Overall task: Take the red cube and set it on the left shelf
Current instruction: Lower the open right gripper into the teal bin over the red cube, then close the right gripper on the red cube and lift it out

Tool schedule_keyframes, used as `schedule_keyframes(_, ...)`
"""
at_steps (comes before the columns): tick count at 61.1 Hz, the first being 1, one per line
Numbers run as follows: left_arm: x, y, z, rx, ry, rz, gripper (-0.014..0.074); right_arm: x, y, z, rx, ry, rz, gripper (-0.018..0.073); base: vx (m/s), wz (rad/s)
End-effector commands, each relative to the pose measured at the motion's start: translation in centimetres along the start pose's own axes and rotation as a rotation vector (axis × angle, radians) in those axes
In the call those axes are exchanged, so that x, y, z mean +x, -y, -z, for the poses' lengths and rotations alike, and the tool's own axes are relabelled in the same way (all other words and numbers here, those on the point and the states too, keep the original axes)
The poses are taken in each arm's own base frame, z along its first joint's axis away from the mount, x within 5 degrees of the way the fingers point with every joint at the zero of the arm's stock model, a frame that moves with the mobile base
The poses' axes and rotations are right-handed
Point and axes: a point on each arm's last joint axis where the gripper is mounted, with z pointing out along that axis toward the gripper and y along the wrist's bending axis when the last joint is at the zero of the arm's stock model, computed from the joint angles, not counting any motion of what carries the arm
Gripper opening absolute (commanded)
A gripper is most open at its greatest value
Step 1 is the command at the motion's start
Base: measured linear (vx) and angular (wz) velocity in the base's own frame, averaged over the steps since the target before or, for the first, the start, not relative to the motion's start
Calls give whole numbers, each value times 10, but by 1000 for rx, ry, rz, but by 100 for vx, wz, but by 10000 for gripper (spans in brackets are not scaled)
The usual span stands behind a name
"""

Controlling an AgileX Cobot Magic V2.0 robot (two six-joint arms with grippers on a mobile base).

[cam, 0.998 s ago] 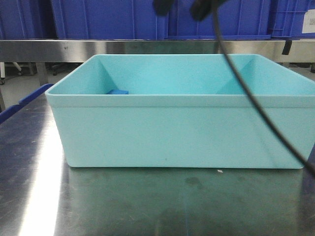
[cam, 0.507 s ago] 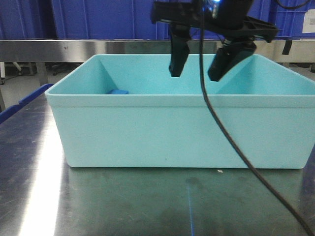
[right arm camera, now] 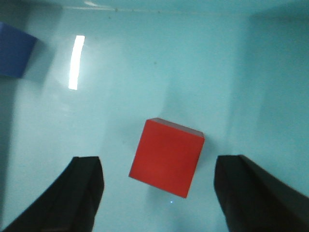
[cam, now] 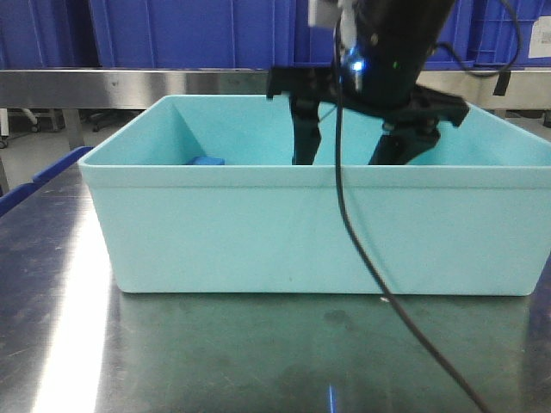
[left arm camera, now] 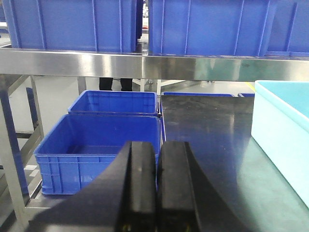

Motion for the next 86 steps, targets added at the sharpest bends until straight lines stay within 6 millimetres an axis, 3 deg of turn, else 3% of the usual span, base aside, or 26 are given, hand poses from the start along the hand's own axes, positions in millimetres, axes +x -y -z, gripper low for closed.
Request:
schedule_keyframes(1, -1, -1, 0, -3, 78, 9, 102, -17, -6, 20, -53, 122, 3, 592, 0, 0)
schedule_keyframes(19, -1, -1, 0, -3, 78, 9, 102, -18, -5, 0, -50, 119, 1, 552, 0, 0)
schedule_keyframes(23, -1, -1, 0, -3, 78, 9, 102, -17, -5, -1, -48, 115, 1, 492, 0, 0)
schedule_keyframes(35, -1, -1, 0, -3, 78, 9, 102, -17, -5, -1, -47, 113, 1, 193, 0, 0)
schedule_keyframes(40, -1, -1, 0, -3, 78, 9, 102, -18, -5, -1, -48, 115, 1, 120, 0, 0)
schedule_keyframes(46, -1, -1, 0, -3, 78, 9, 102, -21, -7, 7, -51, 121, 2, 95, 0, 0)
schedule_keyframes(53, -1, -1, 0, -3, 78, 9, 102, -29, -11, 26, -59, 147, 28, 95, 0, 0)
schedule_keyframes(65, -1, -1, 0, -3, 78, 9, 102, -36, -11, 82, -55, 260, 129, 95, 0, 0)
schedule_keyframes(78, -1, -1, 0, -3, 78, 9, 102, -29, 12, 143, 150, 336, 257, 95, 0, 0)
schedule_keyframes(86, -1, -1, 0, -3, 78, 9, 102, -14, 29, 174, 254, 360, 289, 98, 0, 0)
